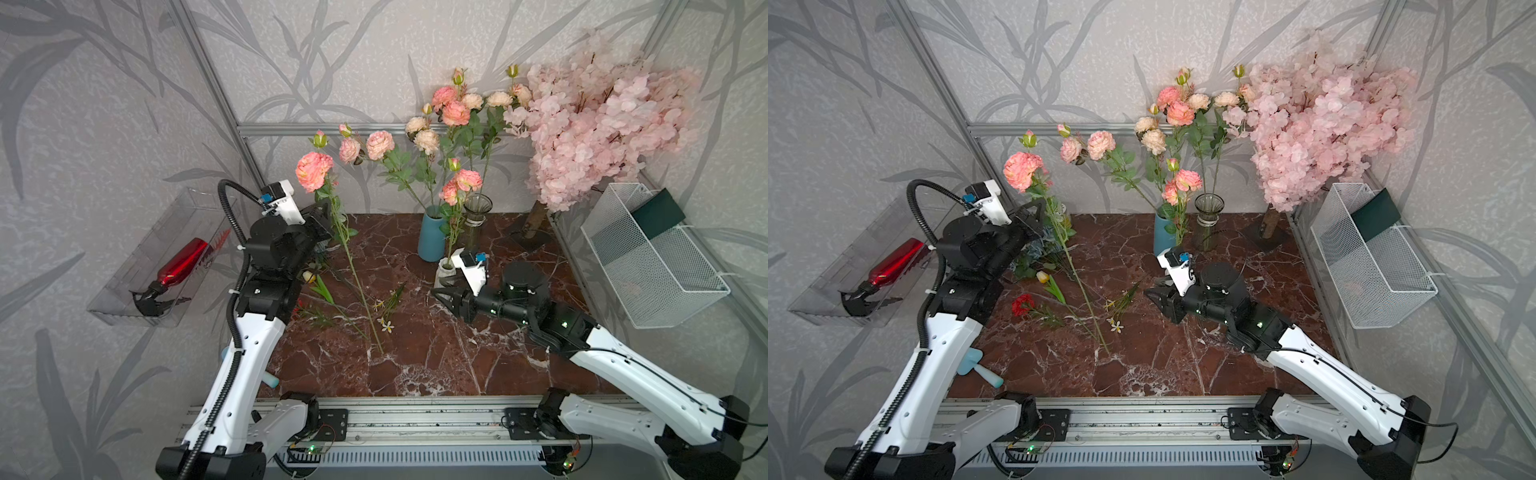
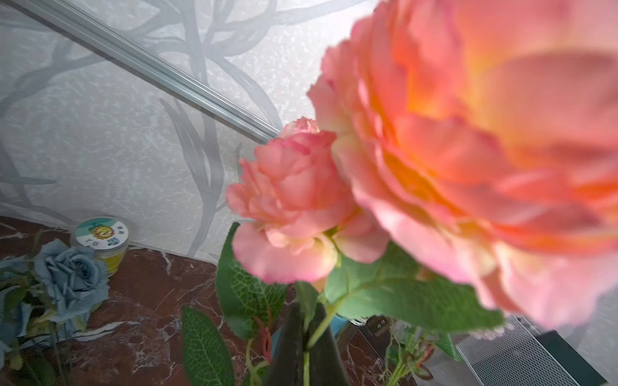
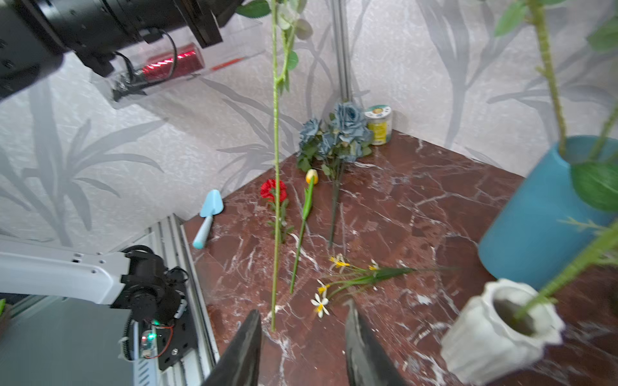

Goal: Place the pink flowers into the vase
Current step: Pick up the flower at the center of the board.

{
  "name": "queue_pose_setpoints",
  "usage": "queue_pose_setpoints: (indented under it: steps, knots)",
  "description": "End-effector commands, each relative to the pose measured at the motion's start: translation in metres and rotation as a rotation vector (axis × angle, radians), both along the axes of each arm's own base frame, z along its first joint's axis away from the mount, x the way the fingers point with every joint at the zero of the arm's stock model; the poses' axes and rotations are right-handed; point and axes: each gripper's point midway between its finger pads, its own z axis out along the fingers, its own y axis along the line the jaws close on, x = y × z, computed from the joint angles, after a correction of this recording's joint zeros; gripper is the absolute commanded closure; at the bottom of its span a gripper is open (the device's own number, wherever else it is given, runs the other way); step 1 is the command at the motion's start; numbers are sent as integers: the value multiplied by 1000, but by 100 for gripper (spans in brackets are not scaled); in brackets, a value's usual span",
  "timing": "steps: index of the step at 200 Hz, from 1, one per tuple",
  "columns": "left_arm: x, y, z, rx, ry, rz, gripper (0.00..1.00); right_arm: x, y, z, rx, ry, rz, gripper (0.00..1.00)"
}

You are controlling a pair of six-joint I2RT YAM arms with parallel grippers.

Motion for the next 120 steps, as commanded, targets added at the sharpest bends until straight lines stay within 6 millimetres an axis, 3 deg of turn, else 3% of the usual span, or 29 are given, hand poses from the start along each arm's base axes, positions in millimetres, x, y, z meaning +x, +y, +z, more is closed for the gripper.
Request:
queue_pose_setpoints:
  steps: [1,67,120]
  knots:
    - [-22,-17,33,-15,-90,-137,100,-17,24,36,119,-9,164,59]
    - [-51,-19,68,-174,-194,-279,100,-11,72,49,252,90,377,59]
    - [-59,-35,84,-272,-195,-440,100,-7,82,43,233,70,437,59]
